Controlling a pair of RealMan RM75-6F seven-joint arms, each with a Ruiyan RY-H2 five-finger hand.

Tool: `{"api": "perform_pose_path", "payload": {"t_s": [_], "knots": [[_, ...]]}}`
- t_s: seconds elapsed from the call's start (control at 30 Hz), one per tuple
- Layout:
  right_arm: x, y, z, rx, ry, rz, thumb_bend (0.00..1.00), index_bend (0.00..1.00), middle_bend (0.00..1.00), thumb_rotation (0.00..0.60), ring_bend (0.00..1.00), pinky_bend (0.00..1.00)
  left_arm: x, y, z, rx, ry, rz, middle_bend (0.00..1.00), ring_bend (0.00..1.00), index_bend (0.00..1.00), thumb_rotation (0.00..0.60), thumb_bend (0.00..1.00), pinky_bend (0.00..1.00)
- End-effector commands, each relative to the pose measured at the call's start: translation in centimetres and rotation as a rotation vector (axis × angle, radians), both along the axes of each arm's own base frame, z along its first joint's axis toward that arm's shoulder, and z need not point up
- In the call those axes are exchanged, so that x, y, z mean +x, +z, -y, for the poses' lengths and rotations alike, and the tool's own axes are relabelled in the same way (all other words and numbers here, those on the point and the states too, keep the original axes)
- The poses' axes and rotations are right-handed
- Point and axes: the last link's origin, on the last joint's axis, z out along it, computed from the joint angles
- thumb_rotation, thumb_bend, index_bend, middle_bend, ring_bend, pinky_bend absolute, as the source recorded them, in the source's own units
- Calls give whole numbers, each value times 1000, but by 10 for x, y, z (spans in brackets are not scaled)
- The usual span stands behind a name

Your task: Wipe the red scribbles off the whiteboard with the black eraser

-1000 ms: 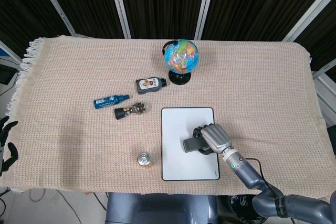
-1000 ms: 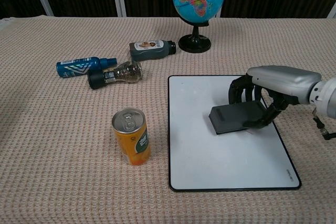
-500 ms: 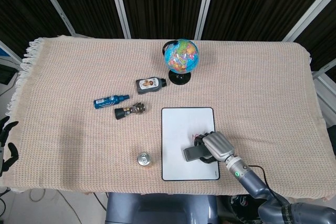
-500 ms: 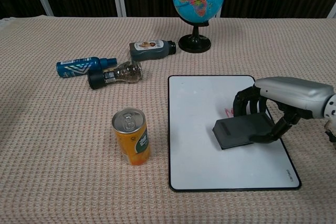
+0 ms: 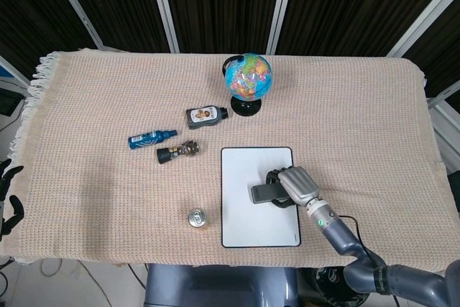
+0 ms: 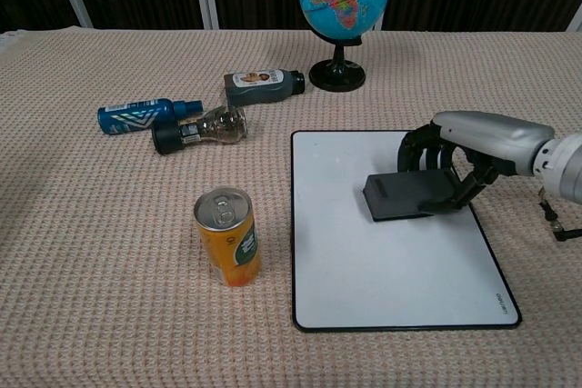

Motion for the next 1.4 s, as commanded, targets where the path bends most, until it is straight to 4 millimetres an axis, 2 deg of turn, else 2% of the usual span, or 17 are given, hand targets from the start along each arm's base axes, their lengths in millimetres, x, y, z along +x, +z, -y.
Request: {"api": "perform_pose_path", "payload": {"t_s": [0.03,0.33,0.47,0.63,1.07,1.23,1.4], "knots": [[3,-3,10,-9,-6,-1,382,528,522,600,489,434,0,0,0,-1,-1,-1,44,0,166,600,742,18],[13,-7,38,-45,-21,1,381,529,522,600,489,434,0,1,0,1,1,0,44,0,166,600,742,18],[16,-6,42,-41,-25,9,381,528,522,600,489,434,-1,1,0,2,3,0,44,0,167,600,742,18],[13,-5,30,-18,-16,6,381,528,522,600,489,435,-1,1,0,-1,4,0,44,0,166,600,742,19],[-1,2,-31,65,13,16,381,528,523,600,490,435,0,0,1,-2,-1,-2,44,0,166,600,742,19],[-7,15,-36,41,13,10,382,528,523,600,490,435,0,0,1,-4,-2,-3,44,0,166,600,742,19],[-13,38,-28,-13,6,3,382,528,523,600,490,435,0,0,1,-3,-2,-3,44,0,167,600,742,18]]}}
